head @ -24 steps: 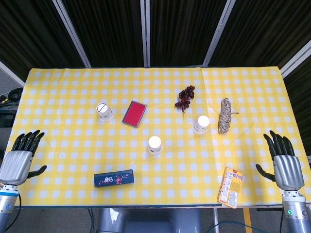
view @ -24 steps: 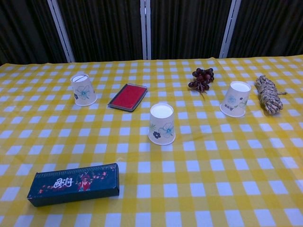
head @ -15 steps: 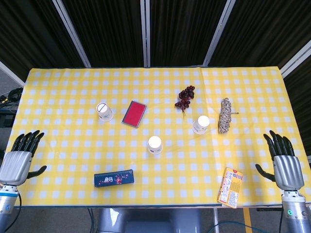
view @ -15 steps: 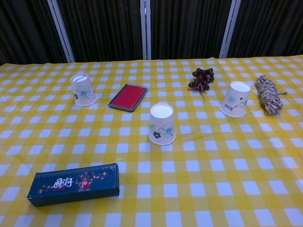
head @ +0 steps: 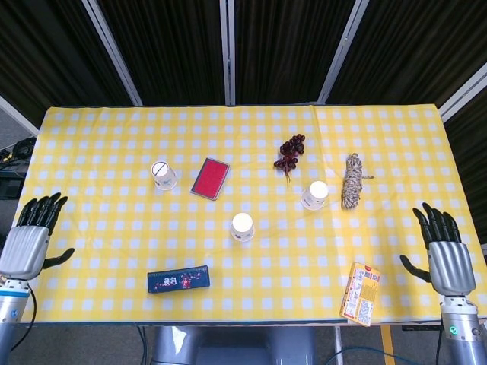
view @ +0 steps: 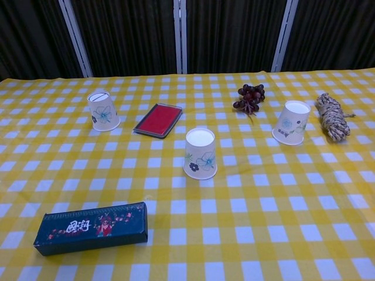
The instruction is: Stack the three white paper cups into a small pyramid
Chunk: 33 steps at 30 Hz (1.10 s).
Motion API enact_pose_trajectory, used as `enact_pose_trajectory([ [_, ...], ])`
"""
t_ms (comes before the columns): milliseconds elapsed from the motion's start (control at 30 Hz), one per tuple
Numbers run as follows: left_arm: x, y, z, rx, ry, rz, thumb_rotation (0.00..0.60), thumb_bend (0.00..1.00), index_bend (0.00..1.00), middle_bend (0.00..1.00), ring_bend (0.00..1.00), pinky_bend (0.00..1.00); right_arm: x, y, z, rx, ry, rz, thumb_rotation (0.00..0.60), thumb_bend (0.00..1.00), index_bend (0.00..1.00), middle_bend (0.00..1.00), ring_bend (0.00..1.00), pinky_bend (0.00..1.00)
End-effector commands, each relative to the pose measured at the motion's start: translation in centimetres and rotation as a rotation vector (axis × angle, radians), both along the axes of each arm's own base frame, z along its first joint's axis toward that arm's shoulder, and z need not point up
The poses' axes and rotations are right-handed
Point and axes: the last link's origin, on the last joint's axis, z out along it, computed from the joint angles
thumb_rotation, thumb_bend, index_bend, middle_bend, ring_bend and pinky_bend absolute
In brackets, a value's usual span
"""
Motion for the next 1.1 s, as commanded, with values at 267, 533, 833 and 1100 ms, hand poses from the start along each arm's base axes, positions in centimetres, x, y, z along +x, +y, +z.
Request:
enact_pose_trajectory([
  [267,4.7,10.0,0.2,-0.051,0.007,-0.056,0.600,0.21,0.19,0.00,0.00,0.00,-0.2,-0.5,0.0,-0.005,-0.016,-0.012,0.600,0.11,0.09,0.00,0.00,0.00],
  [533,7.1,15.3,-0.7,-0.104,0.059,-0.057,0.600,0.21,0.22,0.00,0.00,0.00,-0.9,-0.9,0.2,-0.004,-0.031,-0.044,0.600,0.11,0.10,0.00,0.00,0.00],
  [833,10.2,20.7,-4.1,-0.221,0.094,-0.020,0.600,0.21,0.29,0.00,0.00,0.00,-1.9,-1.5,0.6,-0.011,-0.054,-0.075,0.600,0.11,0.11,0.00,0.00,0.00],
  [1100,11.5,23.1,-7.1,-0.275,0.139,0.014,0.600,0.21,0.28,0.00,0.00,0.00,-2.4,-1.7,0.8,-0.015,-0.074,-0.088,0.600,0.11,0.11,0.00,0.00,0.00],
])
